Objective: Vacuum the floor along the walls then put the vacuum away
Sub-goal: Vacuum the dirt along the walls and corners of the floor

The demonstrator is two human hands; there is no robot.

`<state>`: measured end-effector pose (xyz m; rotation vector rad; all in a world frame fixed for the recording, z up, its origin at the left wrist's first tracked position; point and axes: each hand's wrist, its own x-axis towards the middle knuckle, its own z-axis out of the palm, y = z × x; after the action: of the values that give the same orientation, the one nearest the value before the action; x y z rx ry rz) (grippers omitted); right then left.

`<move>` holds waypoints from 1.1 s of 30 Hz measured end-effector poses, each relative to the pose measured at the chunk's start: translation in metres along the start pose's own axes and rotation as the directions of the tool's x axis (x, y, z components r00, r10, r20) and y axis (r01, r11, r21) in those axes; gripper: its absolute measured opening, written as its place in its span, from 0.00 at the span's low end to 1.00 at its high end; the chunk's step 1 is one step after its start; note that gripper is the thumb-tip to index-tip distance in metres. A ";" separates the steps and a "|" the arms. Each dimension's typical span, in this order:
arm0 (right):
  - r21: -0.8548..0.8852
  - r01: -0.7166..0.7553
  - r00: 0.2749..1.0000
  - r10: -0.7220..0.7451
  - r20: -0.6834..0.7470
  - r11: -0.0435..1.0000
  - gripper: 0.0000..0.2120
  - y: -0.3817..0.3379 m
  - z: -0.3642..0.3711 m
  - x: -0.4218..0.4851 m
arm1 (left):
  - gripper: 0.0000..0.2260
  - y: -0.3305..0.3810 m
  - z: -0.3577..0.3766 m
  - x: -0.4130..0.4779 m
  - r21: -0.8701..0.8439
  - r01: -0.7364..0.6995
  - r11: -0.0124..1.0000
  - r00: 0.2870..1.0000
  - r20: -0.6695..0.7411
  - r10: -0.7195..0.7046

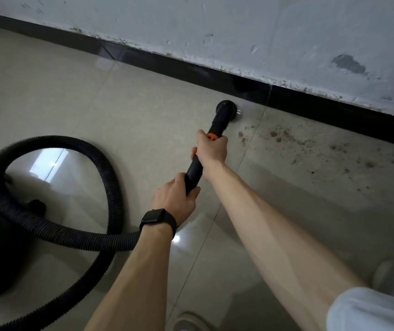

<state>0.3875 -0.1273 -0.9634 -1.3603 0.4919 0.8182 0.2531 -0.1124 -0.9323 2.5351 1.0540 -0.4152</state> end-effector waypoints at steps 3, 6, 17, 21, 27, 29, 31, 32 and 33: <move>0.012 -0.037 0.999 0.037 -0.016 0.999 0.11 0.016 0.000 -0.021 | 0.14 -0.018 -0.003 -0.025 0.085 -0.067 0.994 0.997 -0.018 0.069; 0.026 -0.063 0.998 0.064 -0.028 0.998 0.12 0.032 0.002 -0.042 | 0.19 -0.037 -0.006 -0.045 0.153 -0.099 0.983 0.995 -0.015 0.103; 0.229 -0.151 0.985 0.166 -0.047 0.962 0.14 0.095 -0.025 -0.115 | 0.24 -0.096 0.002 -0.104 0.261 -0.232 0.937 0.973 0.065 0.222; 0.329 -0.176 0.974 0.213 -0.080 0.928 0.15 0.102 -0.048 -0.120 | 0.21 -0.093 0.007 -0.108 0.321 -0.314 0.893 0.949 0.100 0.298; 0.314 -0.141 0.979 0.179 -0.097 0.939 0.11 0.089 -0.055 -0.103 | 0.19 -0.072 0.014 -0.101 0.322 -0.333 0.886 0.943 0.117 0.312; 0.317 -0.137 0.981 0.172 -0.086 0.939 0.12 0.084 -0.054 -0.095 | 0.20 -0.066 0.014 -0.095 0.339 -0.330 0.881 0.944 0.101 0.315; 0.311 -0.135 0.984 0.165 -0.072 0.941 0.13 0.079 -0.053 -0.088 | 0.19 -0.061 0.015 -0.089 0.345 -0.325 0.881 0.945 0.084 0.316; 0.306 -0.133 0.985 0.161 -0.067 0.943 0.12 0.076 -0.053 -0.084 | 0.18 -0.058 0.015 -0.087 0.343 -0.324 0.881 0.945 0.076 0.318; 0.303 -0.130 0.986 0.156 -0.064 0.944 0.12 0.074 -0.053 -0.080 | 0.18 -0.055 0.016 -0.085 0.340 -0.324 0.883 0.945 0.069 0.320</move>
<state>0.2882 -0.1971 -0.9621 -1.0920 0.7589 0.7695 0.1538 -0.1354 -0.9248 2.9464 0.5688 -0.5599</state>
